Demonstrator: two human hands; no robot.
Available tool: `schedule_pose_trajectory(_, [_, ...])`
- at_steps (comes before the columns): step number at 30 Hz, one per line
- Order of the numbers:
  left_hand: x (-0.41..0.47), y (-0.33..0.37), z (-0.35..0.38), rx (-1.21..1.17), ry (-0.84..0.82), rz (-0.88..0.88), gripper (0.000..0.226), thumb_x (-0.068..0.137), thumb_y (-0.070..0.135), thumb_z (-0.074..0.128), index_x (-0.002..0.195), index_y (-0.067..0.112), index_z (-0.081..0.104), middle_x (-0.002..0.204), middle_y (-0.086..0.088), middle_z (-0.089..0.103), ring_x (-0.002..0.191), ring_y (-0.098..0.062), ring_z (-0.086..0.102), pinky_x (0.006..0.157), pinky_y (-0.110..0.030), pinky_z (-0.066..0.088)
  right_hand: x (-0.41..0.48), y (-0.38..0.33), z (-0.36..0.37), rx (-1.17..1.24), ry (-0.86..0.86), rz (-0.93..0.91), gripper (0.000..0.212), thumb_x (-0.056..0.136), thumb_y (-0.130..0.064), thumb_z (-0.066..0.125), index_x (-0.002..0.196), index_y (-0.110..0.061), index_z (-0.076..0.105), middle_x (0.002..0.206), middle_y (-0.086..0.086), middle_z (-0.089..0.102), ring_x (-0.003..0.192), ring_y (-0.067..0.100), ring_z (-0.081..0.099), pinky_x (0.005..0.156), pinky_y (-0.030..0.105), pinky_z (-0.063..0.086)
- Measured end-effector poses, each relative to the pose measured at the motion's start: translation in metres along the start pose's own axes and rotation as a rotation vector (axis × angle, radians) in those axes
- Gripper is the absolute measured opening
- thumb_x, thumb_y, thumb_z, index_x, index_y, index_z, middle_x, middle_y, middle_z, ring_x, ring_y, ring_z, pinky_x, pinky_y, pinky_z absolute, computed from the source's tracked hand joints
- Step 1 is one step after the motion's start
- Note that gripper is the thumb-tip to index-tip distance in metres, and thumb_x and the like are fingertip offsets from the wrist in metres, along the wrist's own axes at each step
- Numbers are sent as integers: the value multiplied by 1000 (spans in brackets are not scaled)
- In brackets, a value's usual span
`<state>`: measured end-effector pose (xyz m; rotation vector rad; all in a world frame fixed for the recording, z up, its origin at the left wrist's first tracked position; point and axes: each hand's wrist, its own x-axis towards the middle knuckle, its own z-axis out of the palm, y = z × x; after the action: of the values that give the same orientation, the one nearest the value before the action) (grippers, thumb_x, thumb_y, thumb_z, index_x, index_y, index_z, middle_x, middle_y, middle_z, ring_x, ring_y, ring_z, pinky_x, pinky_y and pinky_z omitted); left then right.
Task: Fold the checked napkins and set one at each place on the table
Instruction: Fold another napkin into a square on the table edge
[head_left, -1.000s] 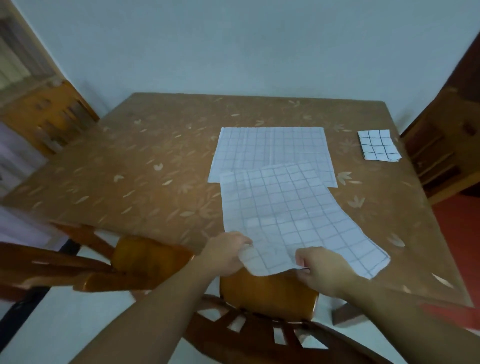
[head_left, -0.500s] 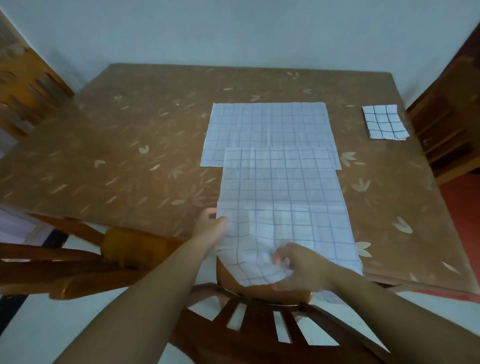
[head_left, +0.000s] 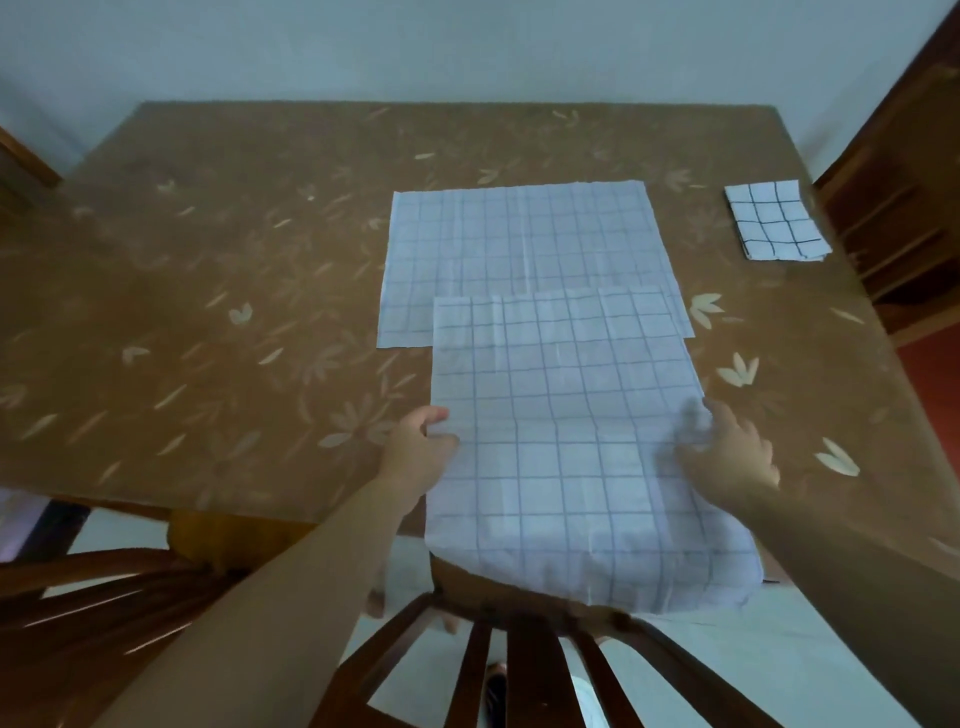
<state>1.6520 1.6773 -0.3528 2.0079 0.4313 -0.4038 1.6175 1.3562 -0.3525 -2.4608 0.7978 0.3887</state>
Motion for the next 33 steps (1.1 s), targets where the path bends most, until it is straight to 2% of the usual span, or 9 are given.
schedule_pose_trajectory(3, [6,3,-6,125,-4,54,44,92,11,61,136,12,55,136,-6,54,112,-16,55,84,-20,42,-3,-6,1,-262,6,-206,63,91,-37,56,147,-40,26,159,-2,19,144,29,17,110,52,22])
schedule_pose_trajectory(5, [8,5,-9,227,-14,125,33,93,10,58,125,12,63,121,-7,61,110,-18,55,80,-18,39,-1,-7,6,-383,-2,-381,52,94,-38,52,143,-42,36,158,-8,23,146,22,15,111,49,22])
schedule_pose_trajectory(7, [8,5,-12,299,-30,197,21,92,9,56,104,24,65,95,-3,55,92,-16,50,68,-18,35,3,-7,10,-377,35,-447,40,95,-36,52,135,-40,51,150,-11,40,141,17,28,108,44,25])
schedule_pose_trajectory(11, [7,5,-16,410,-16,278,18,89,9,57,77,23,60,79,1,50,77,-15,46,65,-24,35,11,-4,18,-336,197,-562,17,88,-25,66,102,-29,76,116,-8,69,114,22,57,91,40,35])
schedule_pose_trajectory(14, [5,3,-19,403,32,340,14,89,16,63,90,20,77,85,8,63,86,-12,60,72,-24,46,14,-6,21,-304,235,-563,9,86,-18,67,89,-20,75,97,-3,72,96,26,60,82,38,37])
schedule_pose_trajectory(19, [-2,7,-20,496,251,579,9,84,27,74,89,22,78,105,6,56,101,-16,50,84,-32,44,3,-16,13,-302,235,-539,11,90,-20,55,95,-20,65,100,-2,66,98,23,56,82,36,34])
schedule_pose_trajectory(28, [-65,95,-8,214,184,839,9,89,17,69,95,12,74,92,10,66,84,1,59,79,-10,45,-45,-53,-61,-246,53,-699,60,86,-34,60,143,-26,40,145,-4,47,135,20,40,110,41,30])
schedule_pose_trajectory(31, [-93,121,-13,173,242,903,8,90,15,69,95,14,74,91,16,64,89,6,59,83,-12,45,-71,-74,-85,-189,-10,-713,49,88,-38,62,135,-26,52,133,-5,58,124,18,51,105,37,36])
schedule_pose_trajectory(33, [-118,134,-26,183,275,923,9,91,13,67,96,12,74,92,14,65,90,16,55,82,-4,39,-87,-84,-99,-178,0,-736,24,90,-36,60,109,-22,68,106,-1,70,101,21,62,87,35,47])
